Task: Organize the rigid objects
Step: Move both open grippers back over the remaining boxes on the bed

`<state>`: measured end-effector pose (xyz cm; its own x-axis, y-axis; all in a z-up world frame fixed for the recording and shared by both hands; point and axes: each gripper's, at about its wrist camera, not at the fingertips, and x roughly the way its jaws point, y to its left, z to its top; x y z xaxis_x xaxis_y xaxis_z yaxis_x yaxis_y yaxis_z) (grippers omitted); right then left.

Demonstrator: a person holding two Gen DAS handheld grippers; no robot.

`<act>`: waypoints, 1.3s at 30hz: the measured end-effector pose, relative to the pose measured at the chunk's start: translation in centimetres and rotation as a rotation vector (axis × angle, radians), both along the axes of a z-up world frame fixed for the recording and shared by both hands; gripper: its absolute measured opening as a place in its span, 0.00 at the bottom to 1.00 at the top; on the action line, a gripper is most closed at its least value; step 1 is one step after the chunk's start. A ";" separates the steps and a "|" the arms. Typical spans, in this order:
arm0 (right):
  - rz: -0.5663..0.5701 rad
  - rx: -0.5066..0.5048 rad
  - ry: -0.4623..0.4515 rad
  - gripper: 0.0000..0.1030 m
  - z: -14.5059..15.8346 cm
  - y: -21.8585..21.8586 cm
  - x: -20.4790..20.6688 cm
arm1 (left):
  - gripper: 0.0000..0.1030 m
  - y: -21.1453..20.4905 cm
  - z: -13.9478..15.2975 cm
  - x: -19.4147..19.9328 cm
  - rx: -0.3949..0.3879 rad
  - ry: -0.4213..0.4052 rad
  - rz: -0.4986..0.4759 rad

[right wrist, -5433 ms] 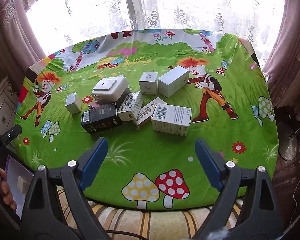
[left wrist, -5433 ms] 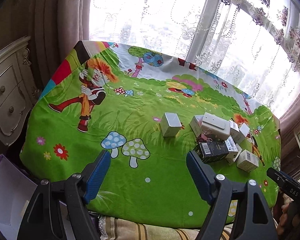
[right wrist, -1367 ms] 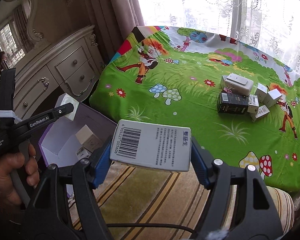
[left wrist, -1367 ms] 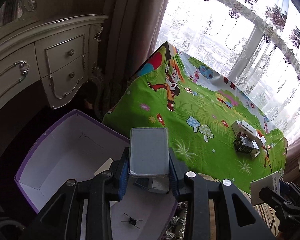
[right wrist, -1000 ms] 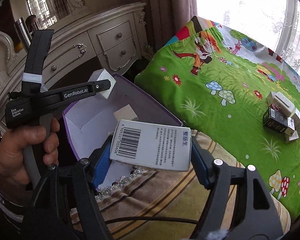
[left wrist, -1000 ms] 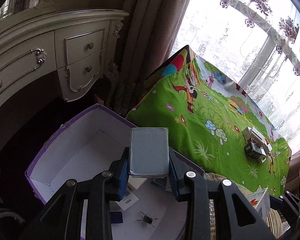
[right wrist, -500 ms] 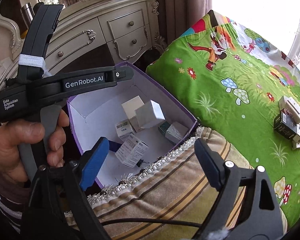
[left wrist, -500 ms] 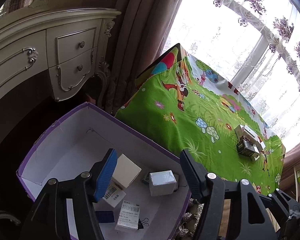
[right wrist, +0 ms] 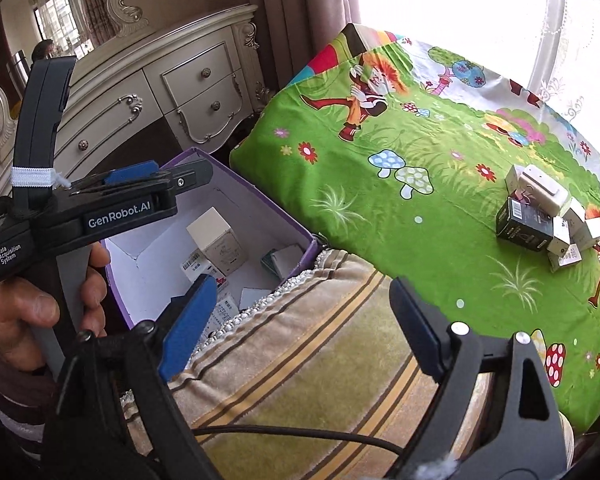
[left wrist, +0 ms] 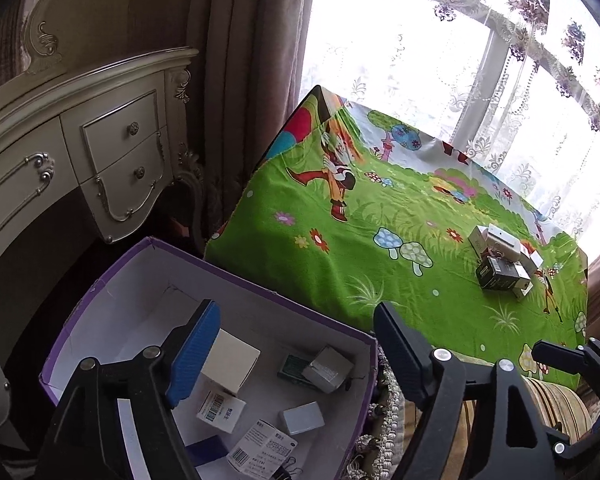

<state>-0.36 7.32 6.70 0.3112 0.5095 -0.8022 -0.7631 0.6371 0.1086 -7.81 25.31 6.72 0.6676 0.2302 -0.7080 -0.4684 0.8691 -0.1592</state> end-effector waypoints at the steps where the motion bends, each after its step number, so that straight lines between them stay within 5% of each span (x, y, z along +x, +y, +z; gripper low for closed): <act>1: -0.014 0.002 -0.004 0.87 0.1 -0.5 0.4 | 0.78 -0.4 0.1 0.2 0.007 -0.015 -0.018; 27: -0.453 0.021 0.069 0.87 -2.3 -17.0 14.3 | 0.78 -12.5 0.2 14.9 -0.056 0.026 -0.401; 35: -0.611 0.031 0.083 0.87 -3.7 -21.8 18.7 | 1.00 -15.7 0.4 20.2 -0.038 0.005 -0.473; 39: -0.654 0.022 0.080 0.87 -4.7 -23.0 20.2 | 1.00 -17.6 0.3 23.1 -0.028 0.015 -0.525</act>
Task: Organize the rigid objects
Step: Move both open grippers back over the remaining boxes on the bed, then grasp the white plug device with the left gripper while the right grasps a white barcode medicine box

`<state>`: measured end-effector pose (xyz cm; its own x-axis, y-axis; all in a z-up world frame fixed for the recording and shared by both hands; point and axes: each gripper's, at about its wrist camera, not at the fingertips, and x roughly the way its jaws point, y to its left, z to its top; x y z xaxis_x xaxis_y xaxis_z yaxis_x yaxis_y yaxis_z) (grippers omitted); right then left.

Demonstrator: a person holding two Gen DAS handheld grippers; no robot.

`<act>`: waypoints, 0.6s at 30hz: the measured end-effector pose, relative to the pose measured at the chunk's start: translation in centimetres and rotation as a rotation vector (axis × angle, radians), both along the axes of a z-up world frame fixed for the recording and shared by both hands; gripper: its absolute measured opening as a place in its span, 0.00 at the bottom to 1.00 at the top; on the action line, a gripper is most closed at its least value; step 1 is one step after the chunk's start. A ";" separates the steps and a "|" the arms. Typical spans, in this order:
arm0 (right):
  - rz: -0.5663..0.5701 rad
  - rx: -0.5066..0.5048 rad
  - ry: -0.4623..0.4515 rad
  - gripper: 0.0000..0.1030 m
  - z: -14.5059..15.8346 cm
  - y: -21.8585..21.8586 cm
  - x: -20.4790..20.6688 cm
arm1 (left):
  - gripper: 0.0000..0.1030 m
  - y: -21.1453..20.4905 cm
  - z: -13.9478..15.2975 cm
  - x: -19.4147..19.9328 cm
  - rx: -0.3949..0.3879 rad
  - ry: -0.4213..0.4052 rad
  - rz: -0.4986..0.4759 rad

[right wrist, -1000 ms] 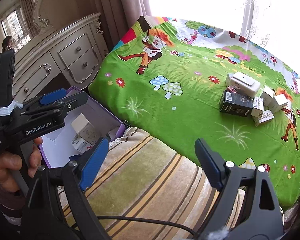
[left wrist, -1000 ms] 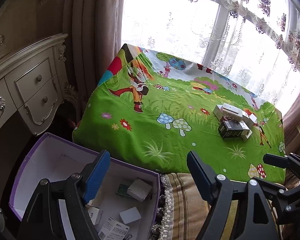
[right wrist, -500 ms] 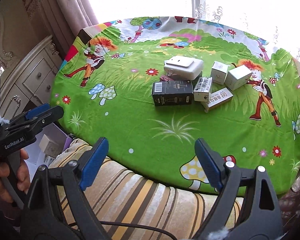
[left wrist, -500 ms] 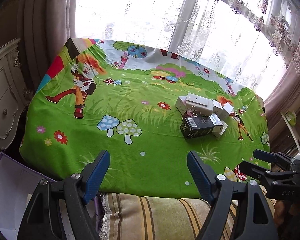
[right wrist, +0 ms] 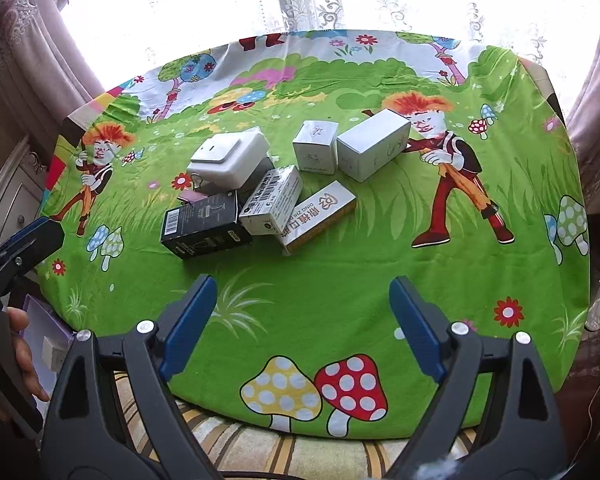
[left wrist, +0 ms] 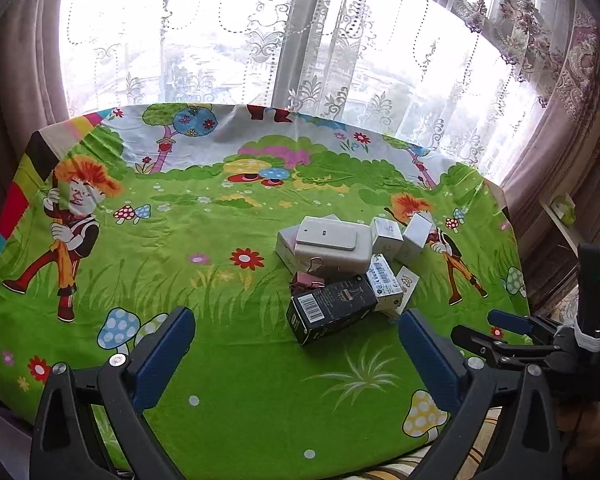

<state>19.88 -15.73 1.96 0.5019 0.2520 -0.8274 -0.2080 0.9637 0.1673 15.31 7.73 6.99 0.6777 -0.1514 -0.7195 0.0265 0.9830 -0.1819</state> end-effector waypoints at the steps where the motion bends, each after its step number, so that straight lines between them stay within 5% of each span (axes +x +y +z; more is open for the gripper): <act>1: -0.013 0.000 -0.003 0.87 -0.3 -0.4 0.3 | 1.00 -0.5 -0.1 0.7 0.003 0.004 -0.011; 18: -0.117 0.049 -0.011 0.87 -3.2 -3.8 2.8 | 1.00 -5.7 -5.0 12.2 0.061 0.105 -0.152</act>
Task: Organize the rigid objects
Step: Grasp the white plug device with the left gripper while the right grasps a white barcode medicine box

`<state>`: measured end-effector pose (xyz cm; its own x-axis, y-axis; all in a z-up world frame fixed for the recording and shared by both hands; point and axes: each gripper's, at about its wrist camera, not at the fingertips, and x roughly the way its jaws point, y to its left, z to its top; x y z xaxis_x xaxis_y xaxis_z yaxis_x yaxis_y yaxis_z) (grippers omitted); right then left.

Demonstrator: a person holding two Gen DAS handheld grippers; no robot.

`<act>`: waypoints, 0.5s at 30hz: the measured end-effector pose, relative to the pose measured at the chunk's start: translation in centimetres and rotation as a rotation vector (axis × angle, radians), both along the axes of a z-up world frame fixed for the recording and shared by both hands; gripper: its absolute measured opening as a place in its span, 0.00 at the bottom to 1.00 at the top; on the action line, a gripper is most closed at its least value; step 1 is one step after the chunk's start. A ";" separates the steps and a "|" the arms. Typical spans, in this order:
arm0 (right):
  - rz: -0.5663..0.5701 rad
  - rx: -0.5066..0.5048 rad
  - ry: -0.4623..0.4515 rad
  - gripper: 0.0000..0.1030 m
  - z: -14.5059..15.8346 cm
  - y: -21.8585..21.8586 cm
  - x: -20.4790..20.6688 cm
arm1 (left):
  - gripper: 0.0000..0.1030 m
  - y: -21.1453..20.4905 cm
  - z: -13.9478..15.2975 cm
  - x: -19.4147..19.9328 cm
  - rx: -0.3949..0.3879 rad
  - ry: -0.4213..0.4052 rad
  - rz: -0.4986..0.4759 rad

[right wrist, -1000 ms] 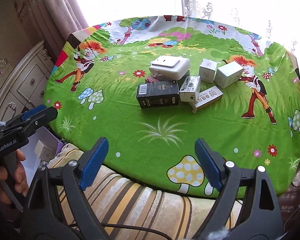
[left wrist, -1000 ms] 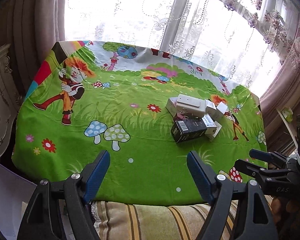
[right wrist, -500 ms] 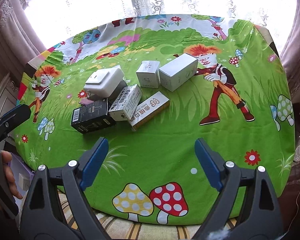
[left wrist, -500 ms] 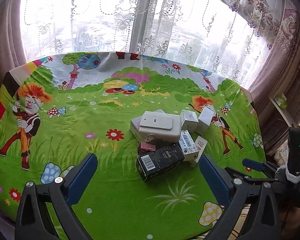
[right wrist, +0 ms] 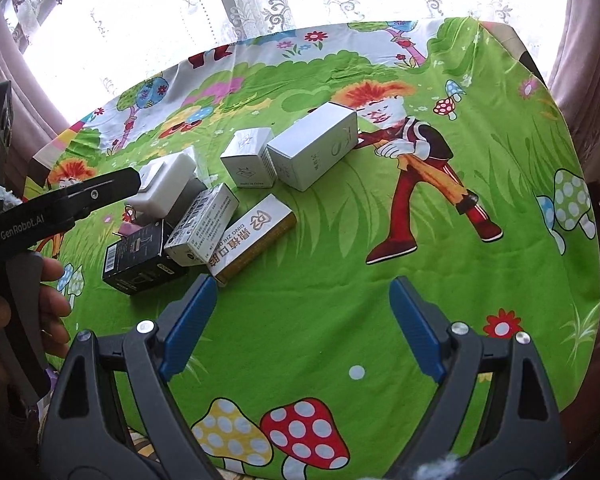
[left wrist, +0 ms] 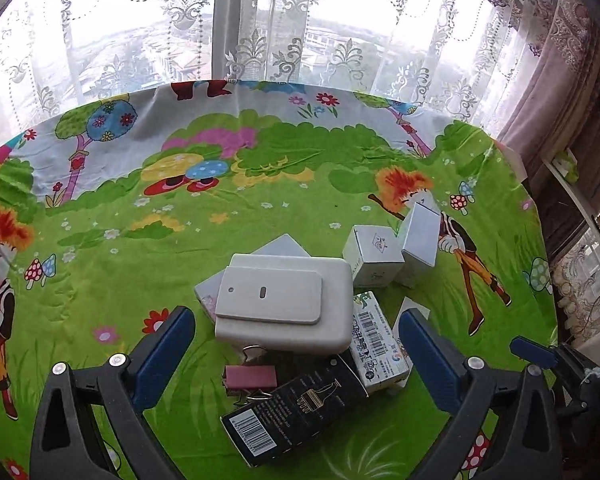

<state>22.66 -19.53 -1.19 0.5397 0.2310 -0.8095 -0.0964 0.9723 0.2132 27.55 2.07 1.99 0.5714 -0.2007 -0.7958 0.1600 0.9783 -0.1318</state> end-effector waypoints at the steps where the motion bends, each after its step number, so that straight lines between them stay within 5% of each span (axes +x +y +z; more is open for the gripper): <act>1: 0.004 -0.001 -0.003 0.87 0.0 0.0 0.1 | 1.00 0.0 -0.2 0.4 0.003 0.004 -0.001; 13: 0.063 -0.033 -0.019 0.87 -0.2 1.3 0.9 | 0.99 -0.7 -2.6 2.9 0.041 0.062 -0.049; 15: 0.070 -0.033 -0.019 0.87 -0.2 1.5 1.0 | 0.92 -0.9 -2.8 2.9 0.048 0.065 -0.062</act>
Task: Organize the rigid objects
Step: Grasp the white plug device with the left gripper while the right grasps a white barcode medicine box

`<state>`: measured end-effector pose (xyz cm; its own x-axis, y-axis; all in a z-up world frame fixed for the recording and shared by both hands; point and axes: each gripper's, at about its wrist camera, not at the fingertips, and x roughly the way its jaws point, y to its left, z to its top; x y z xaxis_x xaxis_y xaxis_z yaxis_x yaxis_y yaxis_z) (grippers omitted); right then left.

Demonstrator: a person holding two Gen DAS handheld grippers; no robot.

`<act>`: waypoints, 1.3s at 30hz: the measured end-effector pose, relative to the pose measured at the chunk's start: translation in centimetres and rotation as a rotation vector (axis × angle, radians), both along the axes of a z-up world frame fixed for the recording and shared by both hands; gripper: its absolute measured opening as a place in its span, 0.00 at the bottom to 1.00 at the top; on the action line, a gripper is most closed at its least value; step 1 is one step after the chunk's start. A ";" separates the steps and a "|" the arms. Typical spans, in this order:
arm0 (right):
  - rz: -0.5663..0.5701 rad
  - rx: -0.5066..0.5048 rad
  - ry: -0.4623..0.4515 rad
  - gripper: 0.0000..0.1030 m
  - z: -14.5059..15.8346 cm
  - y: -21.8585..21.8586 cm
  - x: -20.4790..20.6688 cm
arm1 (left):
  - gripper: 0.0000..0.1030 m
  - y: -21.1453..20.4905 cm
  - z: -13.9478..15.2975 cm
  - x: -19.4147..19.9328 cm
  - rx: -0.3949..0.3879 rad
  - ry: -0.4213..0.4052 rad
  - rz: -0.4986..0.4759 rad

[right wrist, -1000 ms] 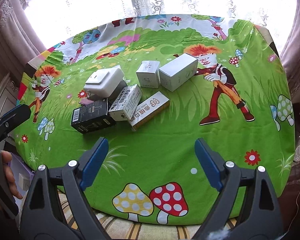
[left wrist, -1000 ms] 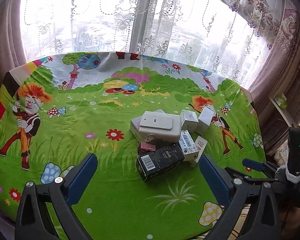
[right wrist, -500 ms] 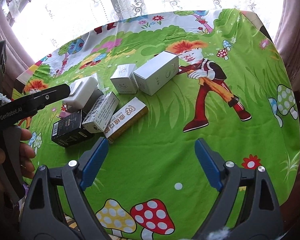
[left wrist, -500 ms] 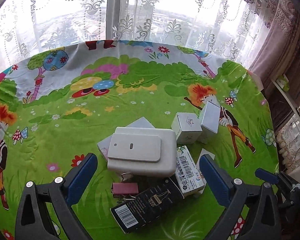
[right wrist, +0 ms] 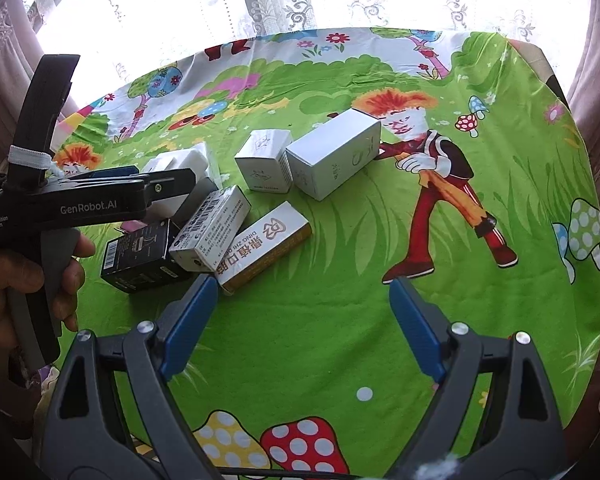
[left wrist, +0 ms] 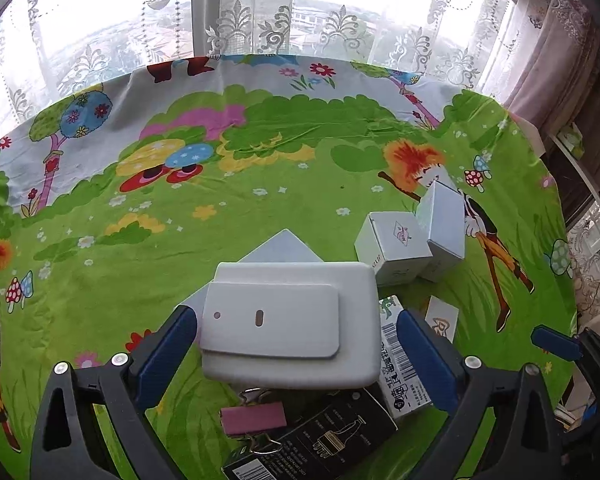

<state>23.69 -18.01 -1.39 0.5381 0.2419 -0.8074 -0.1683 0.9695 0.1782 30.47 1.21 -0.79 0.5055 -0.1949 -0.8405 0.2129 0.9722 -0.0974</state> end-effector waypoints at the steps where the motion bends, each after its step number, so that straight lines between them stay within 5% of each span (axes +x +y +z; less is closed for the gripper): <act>1: 0.003 -0.001 0.001 0.87 0.0 0.2 0.0 | 0.85 -0.1 -0.1 0.0 0.006 0.004 -0.005; 23: -0.015 -0.032 0.061 0.87 1.0 6.1 3.9 | 0.85 5.0 4.4 -3.7 -0.102 -0.127 0.142; 36: -0.023 -0.215 0.144 0.87 -0.6 10.3 7.3 | 0.85 8.5 7.1 -5.9 -0.184 -0.219 0.222; 39: -0.019 -0.244 0.169 0.74 -1.4 10.5 7.7 | 0.85 9.5 7.4 -6.1 -0.202 -0.233 0.248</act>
